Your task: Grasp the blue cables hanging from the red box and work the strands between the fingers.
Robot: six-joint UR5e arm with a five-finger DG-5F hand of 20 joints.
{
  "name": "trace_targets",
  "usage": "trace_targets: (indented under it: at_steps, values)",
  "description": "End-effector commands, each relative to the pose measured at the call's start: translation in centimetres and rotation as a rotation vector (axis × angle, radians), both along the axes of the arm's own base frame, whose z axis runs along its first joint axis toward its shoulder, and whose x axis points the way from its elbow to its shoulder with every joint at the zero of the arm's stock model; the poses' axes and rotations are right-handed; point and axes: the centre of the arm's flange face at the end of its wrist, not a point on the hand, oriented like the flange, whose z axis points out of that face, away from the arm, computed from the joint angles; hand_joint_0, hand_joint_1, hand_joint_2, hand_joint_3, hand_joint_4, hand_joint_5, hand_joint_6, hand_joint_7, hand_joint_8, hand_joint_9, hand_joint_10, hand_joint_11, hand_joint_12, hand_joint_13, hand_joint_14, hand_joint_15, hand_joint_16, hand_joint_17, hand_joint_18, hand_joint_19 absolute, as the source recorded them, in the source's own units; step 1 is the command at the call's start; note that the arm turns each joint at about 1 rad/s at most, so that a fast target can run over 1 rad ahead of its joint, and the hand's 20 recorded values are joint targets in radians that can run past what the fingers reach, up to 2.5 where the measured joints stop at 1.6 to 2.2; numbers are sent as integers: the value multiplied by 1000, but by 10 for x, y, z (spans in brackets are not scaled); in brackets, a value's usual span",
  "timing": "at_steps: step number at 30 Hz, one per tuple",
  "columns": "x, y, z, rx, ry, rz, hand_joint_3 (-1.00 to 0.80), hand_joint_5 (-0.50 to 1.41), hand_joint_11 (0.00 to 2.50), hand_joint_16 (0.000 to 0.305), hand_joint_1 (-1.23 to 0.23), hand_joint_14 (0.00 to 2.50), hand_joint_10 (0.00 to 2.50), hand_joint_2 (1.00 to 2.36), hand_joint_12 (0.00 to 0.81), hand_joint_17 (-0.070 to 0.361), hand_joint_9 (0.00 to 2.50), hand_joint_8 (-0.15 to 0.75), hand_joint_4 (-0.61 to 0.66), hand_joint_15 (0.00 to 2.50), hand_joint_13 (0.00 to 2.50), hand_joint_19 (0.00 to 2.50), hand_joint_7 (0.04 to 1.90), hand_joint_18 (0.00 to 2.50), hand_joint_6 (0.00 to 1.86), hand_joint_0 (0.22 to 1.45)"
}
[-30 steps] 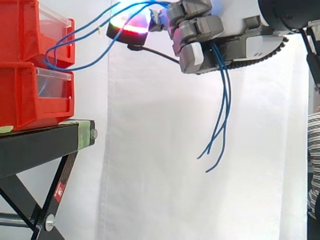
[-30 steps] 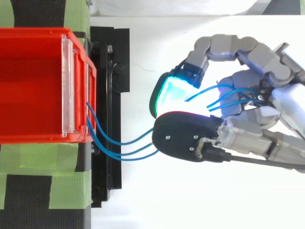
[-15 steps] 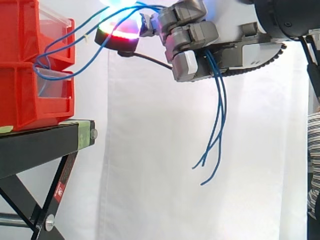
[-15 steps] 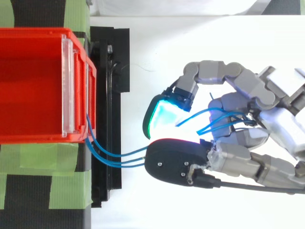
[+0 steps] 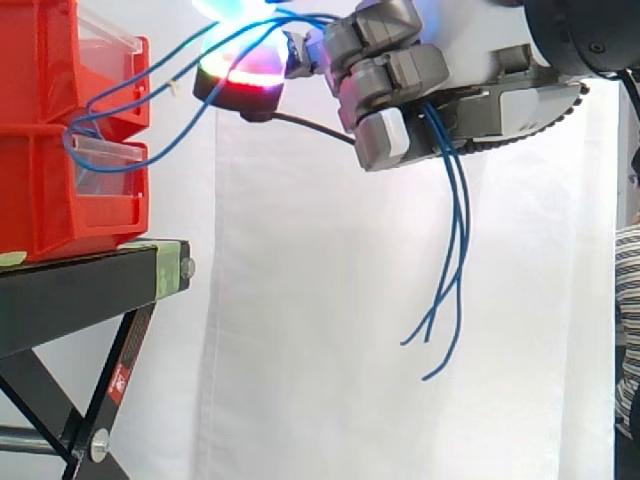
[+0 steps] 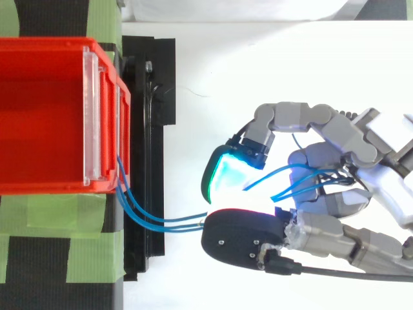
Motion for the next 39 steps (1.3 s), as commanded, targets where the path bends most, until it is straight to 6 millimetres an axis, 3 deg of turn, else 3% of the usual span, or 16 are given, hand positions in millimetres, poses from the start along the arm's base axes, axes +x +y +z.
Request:
trace_targets:
  at_steps: [1,14,19,29,34,39]
  values:
    - [-3,-2,-2,-27,40,-1,2,187,2500,46,-628,2500,2500,1022,419,104,987,384,126,1644,1081,1184,1256,1462,999,879]
    - [-16,-11,-7,-45,106,-105,-22,156,2500,46,-621,2500,2500,1023,419,104,987,384,135,1644,1081,1184,1240,1462,1041,878]
    - [-13,-12,-16,-50,113,-102,-30,139,2500,46,-618,2500,2500,1023,419,104,987,384,141,1644,1081,1184,1225,1462,1062,879]
    - [-11,-7,-15,-97,153,-80,-53,125,2500,46,-611,2500,2500,1024,419,104,987,384,146,1644,1081,1184,1236,1462,1075,878]
    - [-11,-8,-15,-102,159,-80,-222,47,2500,46,-596,2500,2500,1025,419,104,987,384,204,1644,1081,1184,1185,1462,1102,890]
    - [-11,-7,-15,-102,157,-79,-272,24,2500,46,-594,2500,2500,1024,419,104,987,384,245,1644,1081,1184,1172,1462,1101,891]
